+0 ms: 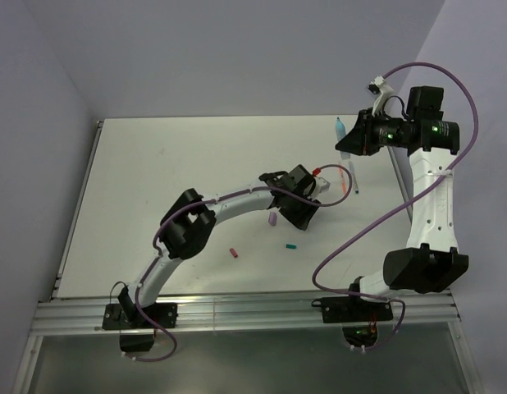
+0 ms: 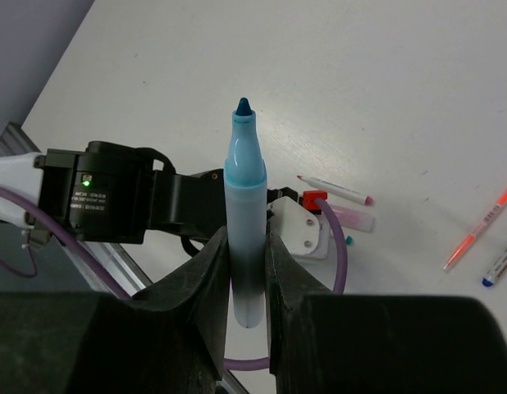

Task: Insert the pens into the pen caps
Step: Insert the pen cap onto the pen.

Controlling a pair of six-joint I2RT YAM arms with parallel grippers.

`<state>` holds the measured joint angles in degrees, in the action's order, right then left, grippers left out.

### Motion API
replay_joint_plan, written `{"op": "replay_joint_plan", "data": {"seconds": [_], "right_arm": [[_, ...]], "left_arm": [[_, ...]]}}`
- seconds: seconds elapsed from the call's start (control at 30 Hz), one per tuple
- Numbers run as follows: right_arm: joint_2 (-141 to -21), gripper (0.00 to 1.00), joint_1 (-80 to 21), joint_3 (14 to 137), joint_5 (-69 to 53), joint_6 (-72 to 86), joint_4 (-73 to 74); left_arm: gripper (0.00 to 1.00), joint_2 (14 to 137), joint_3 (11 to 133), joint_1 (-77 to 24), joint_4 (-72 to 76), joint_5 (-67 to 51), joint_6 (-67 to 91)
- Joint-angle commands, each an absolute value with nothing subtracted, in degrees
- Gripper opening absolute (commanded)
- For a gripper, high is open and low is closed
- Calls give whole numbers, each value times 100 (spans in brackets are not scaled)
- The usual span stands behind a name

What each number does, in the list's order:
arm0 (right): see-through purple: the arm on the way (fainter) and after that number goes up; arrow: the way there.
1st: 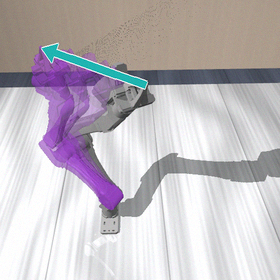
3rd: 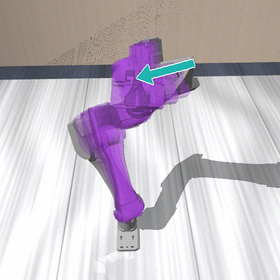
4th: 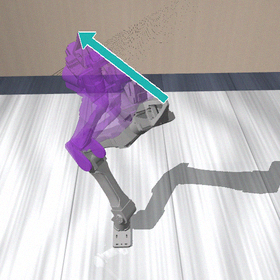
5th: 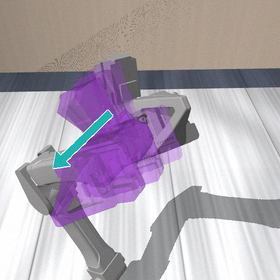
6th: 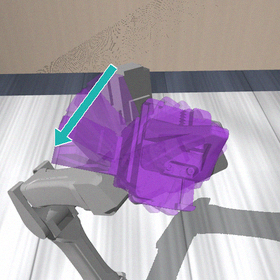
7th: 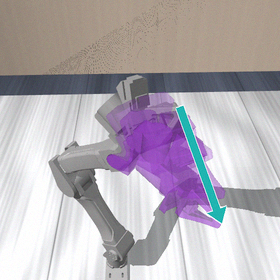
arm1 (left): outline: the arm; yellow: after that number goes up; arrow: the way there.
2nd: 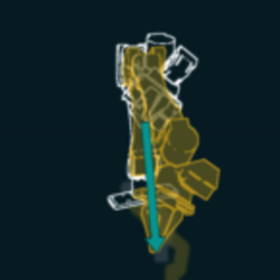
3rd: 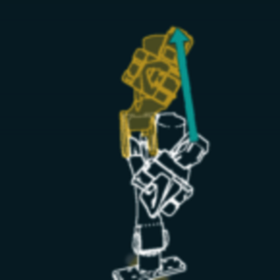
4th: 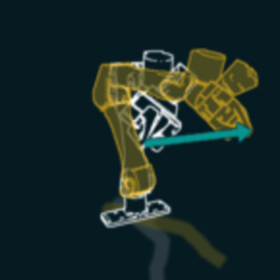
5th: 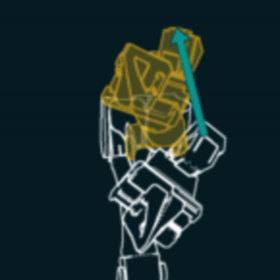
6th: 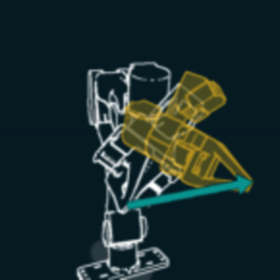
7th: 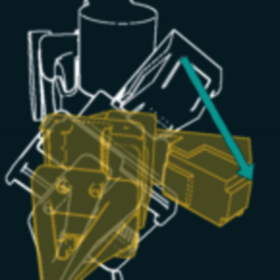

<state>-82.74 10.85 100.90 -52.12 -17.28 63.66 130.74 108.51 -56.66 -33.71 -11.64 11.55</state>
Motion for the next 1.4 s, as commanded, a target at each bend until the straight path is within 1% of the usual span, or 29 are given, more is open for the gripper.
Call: {"op": "replay_joint_plan", "data": {"seconds": [0.0,0.37,0.67,0.7,0.83,0.97,1.0,1.07,1.17,1.2,1.27,1.3,1.33,1.37], "right_arm": [[-8130,0,1107,10125,-5291,-1898,6434],[-8156,0,1108,10099,-5344,-2004,6548],[-8209,0,1125,10178,-5273,-2065,6618],[-8200,0,1116,10186,-5273,-2074,6627],[-8218,0,1116,10213,-5247,-2092,6662],[-8253,0,1125,10195,-5151,-2127,6680],[-8270,0,1116,10178,-5107,-2110,6688],[-8279,0,1116,10152,-5115,-2118,6688],[-8314,0,1116,10125,-5150,-2109,6680],[-8323,0,1116,10151,-5150,-2101,6680],[-8358,0,1107,10169,-5229,-2083,6671],[-8367,0,1099,10178,-5247,-2074,6680],[-8385,0,1055,10186,-5282,-2048,6680],[-8376,0,1002,10187,-5352,-2048,6680]], "left_arm": [[55,13201,11171,-5687,-3428,-1037,1186],[52,13456,11144,-5695,-3366,-932,1274],[46,13720,11320,-5774,-3463,-317,1406],[43,13763,11320,-5783,-3489,-256,1406],[38,13781,11198,-5871,-3533,-27,1415],[20,13641,11013,-5959,-3507,-26,1476],[9,13449,10995,-5985,-3498,148,1398],[0,13194,10986,-6126,-3507,193,1293],[0,12369,10689,-6152,-3341,254,994],[0,11827,10557,-6152,-3288,290,776],[0,11227,10065,-6144,-3104,377,476],[0,10580,9837,-6144,-3007,430,83],[0,10243,9583,-6144,-2919,492,-260],[0,9917,9041,-6144,-2805,518,-507]]}}
